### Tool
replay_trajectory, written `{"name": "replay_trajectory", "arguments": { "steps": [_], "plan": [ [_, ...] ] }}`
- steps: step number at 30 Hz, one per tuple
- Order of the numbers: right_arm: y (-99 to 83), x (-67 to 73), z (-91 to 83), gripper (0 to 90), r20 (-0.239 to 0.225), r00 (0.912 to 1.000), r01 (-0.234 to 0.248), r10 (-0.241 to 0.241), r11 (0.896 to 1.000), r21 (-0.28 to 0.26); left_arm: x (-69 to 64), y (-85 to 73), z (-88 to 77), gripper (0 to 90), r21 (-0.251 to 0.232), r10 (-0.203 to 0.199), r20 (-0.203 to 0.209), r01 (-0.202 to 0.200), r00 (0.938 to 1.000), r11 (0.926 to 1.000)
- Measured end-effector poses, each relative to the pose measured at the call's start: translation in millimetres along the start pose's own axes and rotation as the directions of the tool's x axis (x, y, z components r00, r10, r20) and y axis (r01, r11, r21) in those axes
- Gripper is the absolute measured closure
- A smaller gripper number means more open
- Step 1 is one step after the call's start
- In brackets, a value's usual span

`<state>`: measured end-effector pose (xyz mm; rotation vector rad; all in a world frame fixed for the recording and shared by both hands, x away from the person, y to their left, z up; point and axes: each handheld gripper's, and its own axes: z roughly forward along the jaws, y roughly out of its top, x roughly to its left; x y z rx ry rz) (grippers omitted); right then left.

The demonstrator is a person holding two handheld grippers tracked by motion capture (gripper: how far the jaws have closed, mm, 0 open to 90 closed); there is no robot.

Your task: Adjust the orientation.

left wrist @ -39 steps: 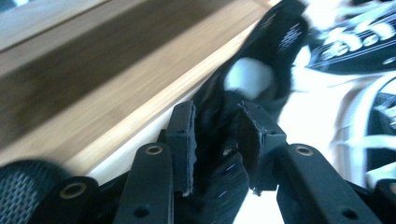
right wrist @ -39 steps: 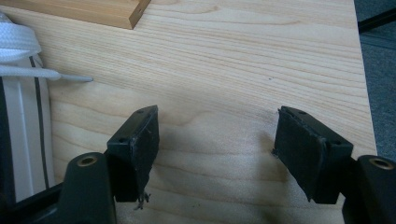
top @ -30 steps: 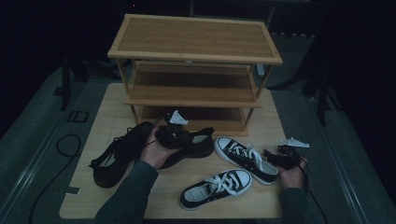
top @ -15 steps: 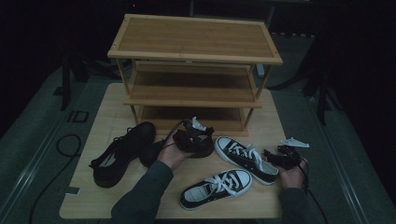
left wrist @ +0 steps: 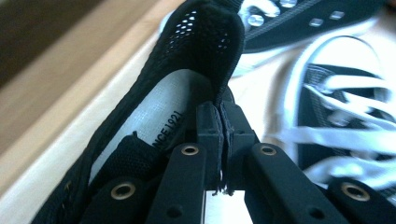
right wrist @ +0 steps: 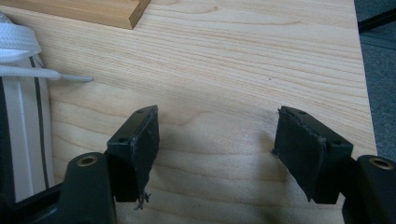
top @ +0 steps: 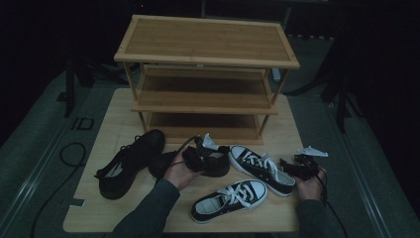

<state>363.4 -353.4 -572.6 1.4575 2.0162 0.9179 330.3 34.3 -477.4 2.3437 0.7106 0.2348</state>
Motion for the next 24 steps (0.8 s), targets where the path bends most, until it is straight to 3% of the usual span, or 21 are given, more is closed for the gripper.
{"name": "replay_trajectory", "arguments": {
  "steps": [6, 12, 15, 19, 24],
  "plan": [
    [0.0, 0.0, 0.0, 30.5, 0.0, 1.0, 0.0, 0.0, 1.0, 0.0, -15.8, -7.1, -5.0, 87.7, 0.003, 0.047, 0.04, -0.047, 0.9981, 0.9989],
    [0.0, 0.1, 0.0, 30.5, 0.0, 1.0, 0.0, 0.0, 1.0, 0.0, -25.0, -11.6, -10.8, 86.7, 0.014, 0.068, 0.038, -0.069, 0.9969, 0.9975],
    [0.0, 0.1, 0.0, 30.5, 0.0, 1.0, 0.0, 0.0, 1.0, 0.0, -25.8, -13.4, -18.3, 75.5, -0.025, 0.072, 0.024, -0.071, 0.9971, 0.9971],
    [0.0, 0.1, 0.0, 30.5, 0.0, 1.0, -0.001, 0.001, 1.0, 0.0, -21.6, -19.1, -35.2, 73.1, -0.075, 0.036, 0.022, -0.034, 0.9991, 0.9966],
    [0.0, 0.0, -0.1, 30.5, 0.0, 1.0, 0.0, 0.0, 1.0, 0.0, -11.6, -36.6, -57.9, 72.5, -0.098, -0.024, 0.0, 0.024, 0.9997, 0.9949]
  ]
}}
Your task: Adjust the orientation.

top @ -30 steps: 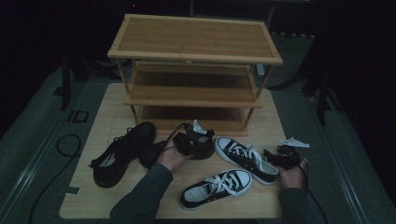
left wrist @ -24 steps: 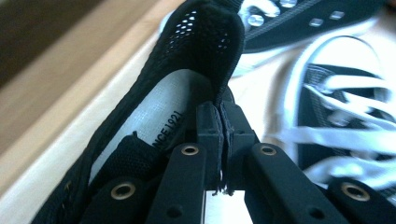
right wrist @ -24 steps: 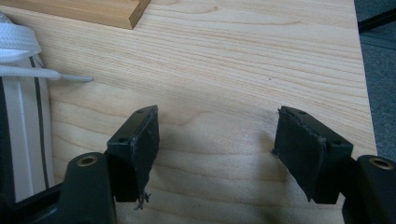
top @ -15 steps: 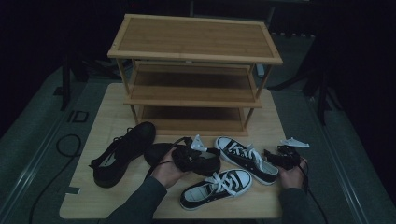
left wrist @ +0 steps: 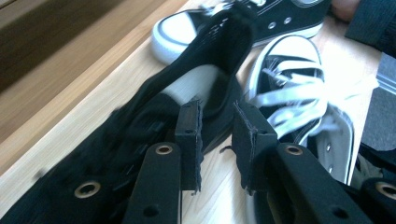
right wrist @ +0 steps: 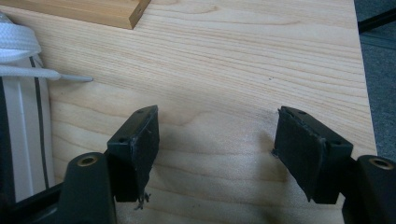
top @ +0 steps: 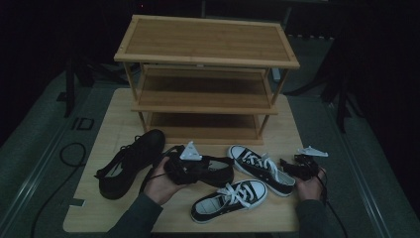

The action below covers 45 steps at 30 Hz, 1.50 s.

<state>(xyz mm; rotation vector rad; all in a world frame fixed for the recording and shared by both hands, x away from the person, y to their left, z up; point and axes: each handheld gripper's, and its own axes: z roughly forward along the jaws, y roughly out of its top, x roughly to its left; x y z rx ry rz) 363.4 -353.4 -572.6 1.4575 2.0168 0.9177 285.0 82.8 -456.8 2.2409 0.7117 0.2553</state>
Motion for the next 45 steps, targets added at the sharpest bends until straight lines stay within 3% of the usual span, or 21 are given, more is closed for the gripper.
{"name": "replay_trajectory", "arguments": {
  "steps": [6, 14, 21, 25, 30, 35, 39, 45],
  "plan": [
    [0.0, 0.1, 0.0, 30.5, 0.0, 1.0, 0.0, 0.0, 1.0, 0.0, 17.3, -30.5, -16.9, 73.2, 0.0, -0.084, -0.045, 0.084, 0.9955, 0.9965],
    [0.0, 0.1, 0.0, 30.5, 0.0, 1.0, 0.0, 0.0, 1.0, 0.0, 31.4, -67.4, -20.7, 76.0, 0.037, -0.157, -0.108, 0.162, 0.9818, 0.9862],
    [0.0, 0.0, -0.1, 30.5, 0.0, 1.0, 0.0, 0.0, 1.0, 0.001, 33.3, -85.3, -15.7, 83.4, 0.067, -0.163, -0.149, 0.175, 0.9753, 0.9823],
    [0.1, 0.2, -0.1, 30.5, 0.0, 1.0, -0.001, 0.001, 1.0, 0.001, 36.2, -98.5, -5.8, 87.8, 0.12, -0.159, -0.182, 0.182, 0.9704, 0.9758],
    [0.1, 0.0, -0.1, 30.5, 0.0, 1.0, -0.001, 0.001, 1.0, 0.001, 36.9, -104.4, -3.0, 89.4, 0.141, -0.163, -0.197, 0.193, 0.9667, 0.971],
    [0.1, 0.1, -0.1, 30.5, 0.0, 1.0, -0.001, 0.001, 1.0, 0.001, 40.2, -110.6, 3.4, 89.7, 0.183, -0.168, -0.212, 0.208, 0.9626, 0.9608],
    [0.1, 0.1, -0.1, 30.5, 0.0, 1.0, -0.001, 0.001, 1.0, 0.001, 47.8, -112.6, 10.4, 89.7, 0.203, -0.173, -0.245, 0.225, 0.9541, 0.9531],
    [0.0, 0.1, 0.0, 30.5, 0.0, 1.0, -0.001, 0.001, 1.0, 0.0, 50.6, -104.7, 16.3, 89.6, 0.202, -0.165, -0.256, 0.219, 0.9525, 0.9545]
  ]
}}
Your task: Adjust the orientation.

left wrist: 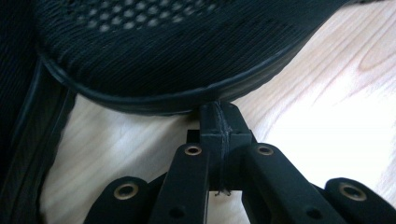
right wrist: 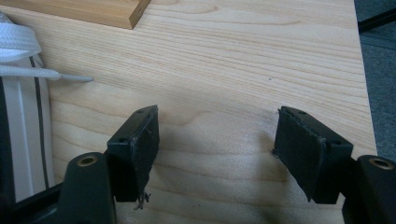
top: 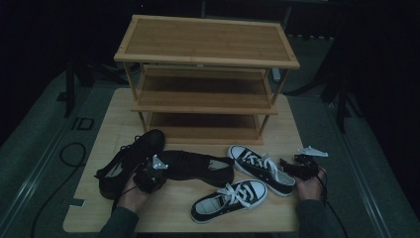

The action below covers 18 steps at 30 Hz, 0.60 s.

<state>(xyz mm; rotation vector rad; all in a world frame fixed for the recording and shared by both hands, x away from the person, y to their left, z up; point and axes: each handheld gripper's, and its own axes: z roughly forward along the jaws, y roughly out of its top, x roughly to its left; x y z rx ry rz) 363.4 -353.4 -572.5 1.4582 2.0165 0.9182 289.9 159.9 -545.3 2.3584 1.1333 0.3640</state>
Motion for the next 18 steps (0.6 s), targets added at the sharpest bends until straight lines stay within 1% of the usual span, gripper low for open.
{"name": "replay_trajectory", "arguments": {
  "steps": [2, 5, 6, 8, 10, 11, 14, 16, 18],
  "plan": [
    [0.0, 0.0, 0.0, 30.5, 0.0, 1.0, 0.0, 0.0, 1.0, 0.0, -1.9, 5.7, 3.4, 89.6, 0.009, 0.017, -0.017, -0.017, 0.9997, 0.9998],
    [0.0, 0.0, 0.0, 30.5, 0.0, 1.0, 0.0, 0.0, 1.0, 0.0, -2.9, 14.7, 10.0, 89.6, 0.016, 0.035, -0.024, -0.034, 0.9991, 0.9993],
    [0.0, -0.1, 0.0, 30.5, 0.0, 1.0, 0.001, -0.001, 1.0, 0.0, -3.0, 20.7, 14.1, 89.6, 0.019, 0.036, -0.025, -0.036, 0.999, 0.9992],
    [0.0, -0.1, 0.0, 30.5, 0.0, 1.0, 0.001, -0.001, 1.0, 0.0, -2.4, 23.7, 15.9, 89.6, 0.02, 0.041, -0.03, -0.041, 0.9987, 0.999],
    [0.0, -0.1, 0.0, 30.5, 0.0, 1.0, 0.001, -0.001, 1.0, 0.0, 0.5, 31.3, 19.9, 89.6, 0.021, 0.04, -0.036, -0.039, 0.9986, 0.999],
    [0.0, -0.1, 0.0, 30.5, 0.0, 1.0, 0.001, -0.001, 1.0, 0.0, 0.5, 31.3, 19.9, 89.6, 0.021, 0.04, -0.036, -0.039, 0.9986, 0.999],
    [0.0, -0.1, 0.0, 30.5, 0.0, 1.0, 0.001, -0.001, 1.0, 0.0, 3.7, 37.9, 21.5, 89.7, 0.02, 0.032, -0.043, -0.031, 0.9986, 0.9993],
    [0.0, -0.1, 0.0, 30.5, 0.0, 1.0, 0.001, -0.001, 1.0, 0.0, 5.3, 41.6, 21.7, 89.8, 0.013, 0.02, -0.041, -0.02, 0.999, 0.9997],
    [0.0, -0.1, 0.0, 30.5, 0.0, 1.0, 0.001, -0.001, 1.0, 0.0, 6.0, 44.2, 21.9, 89.9, 0.03, 0.025, -0.037, -0.024, 0.999, 0.9993]
  ]
}}
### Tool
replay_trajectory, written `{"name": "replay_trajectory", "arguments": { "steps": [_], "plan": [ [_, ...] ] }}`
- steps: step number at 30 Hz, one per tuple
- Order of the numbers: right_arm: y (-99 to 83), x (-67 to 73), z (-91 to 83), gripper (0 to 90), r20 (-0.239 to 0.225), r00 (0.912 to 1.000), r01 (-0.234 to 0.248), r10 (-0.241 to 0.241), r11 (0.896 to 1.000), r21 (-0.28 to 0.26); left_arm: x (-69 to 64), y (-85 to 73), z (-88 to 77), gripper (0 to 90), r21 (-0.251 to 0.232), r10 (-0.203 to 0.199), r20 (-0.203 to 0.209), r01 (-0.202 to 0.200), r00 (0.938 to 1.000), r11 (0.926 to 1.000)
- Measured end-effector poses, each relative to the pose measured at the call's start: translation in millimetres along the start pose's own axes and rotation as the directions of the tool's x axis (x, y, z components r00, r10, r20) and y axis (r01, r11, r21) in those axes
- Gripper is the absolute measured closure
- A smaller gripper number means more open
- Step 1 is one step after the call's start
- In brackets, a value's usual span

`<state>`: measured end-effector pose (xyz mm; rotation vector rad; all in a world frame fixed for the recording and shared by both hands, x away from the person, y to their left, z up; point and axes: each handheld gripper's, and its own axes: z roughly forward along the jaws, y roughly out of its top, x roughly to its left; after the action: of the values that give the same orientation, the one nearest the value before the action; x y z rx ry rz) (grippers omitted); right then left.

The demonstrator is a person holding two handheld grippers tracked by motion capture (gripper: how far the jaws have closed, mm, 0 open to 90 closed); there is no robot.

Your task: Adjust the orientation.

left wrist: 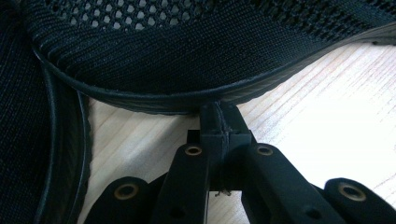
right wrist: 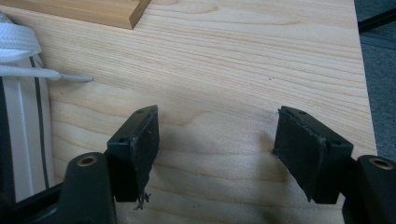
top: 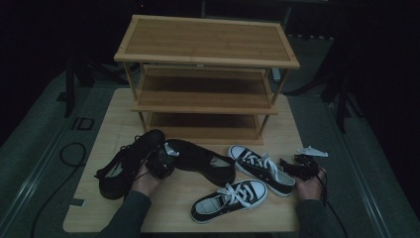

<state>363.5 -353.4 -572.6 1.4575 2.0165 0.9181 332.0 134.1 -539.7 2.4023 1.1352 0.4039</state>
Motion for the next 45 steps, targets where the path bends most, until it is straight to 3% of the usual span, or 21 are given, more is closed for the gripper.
{"name": "replay_trajectory", "arguments": {
  "steps": [3, 7, 14, 21, 34, 40, 45],
  "plan": [
    [0.0, 0.0, 0.0, 30.5, 0.0, 1.0, 0.0, 0.0, 1.0, 0.0, 1.9, -0.5, -1.0, 89.9, -0.002, -0.011, 0.011, 0.011, 0.9999, 0.9999],
    [0.0, 0.0, 0.0, 30.5, 0.0, 1.0, 0.0, 0.0, 1.0, 0.0, -1.9, 2.3, -11.7, 88.7, -0.055, -0.037, 0.036, 0.039, 0.9987, 0.9977],
    [0.0, 0.0, -0.1, 30.5, 0.0, 1.0, 0.0, 0.0, 1.0, 0.0, -22.3, 26.8, -43.3, 82.0, -0.158, 0.031, 0.105, -0.014, 0.9939, 0.9874],
    [0.0, 0.0, 0.0, 30.5, 0.0, 1.0, 0.0, 0.0, 1.0, 0.0, -46.8, 51.6, -63.1, 79.1, -0.218, 0.119, 0.175, -0.079, 0.9773, 0.9727],
    [0.0, 0.0, 0.0, 30.5, 0.0, 1.0, 0.0, 0.0, 1.0, 0.0, -87.5, 84.3, -50.5, 74.5, -0.221, 0.252, 0.226, -0.202, 0.941, 0.9541],
    [0.0, 0.0, 0.0, 30.5, 0.0, 1.0, 0.0, 0.0, 1.0, 0.0, -94.7, 92.6, -41.8, 71.0, -0.216, 0.265, 0.211, -0.22, 0.9408, 0.9514],
    [0.0, 0.0, 0.0, 30.5, 0.0, 1.0, 0.0, 0.0, 1.0, 0.0, -94.2, 90.6, -43.5, 70.9, -0.225, 0.274, 0.223, -0.224, 0.9354, 0.9481]
  ]
}}
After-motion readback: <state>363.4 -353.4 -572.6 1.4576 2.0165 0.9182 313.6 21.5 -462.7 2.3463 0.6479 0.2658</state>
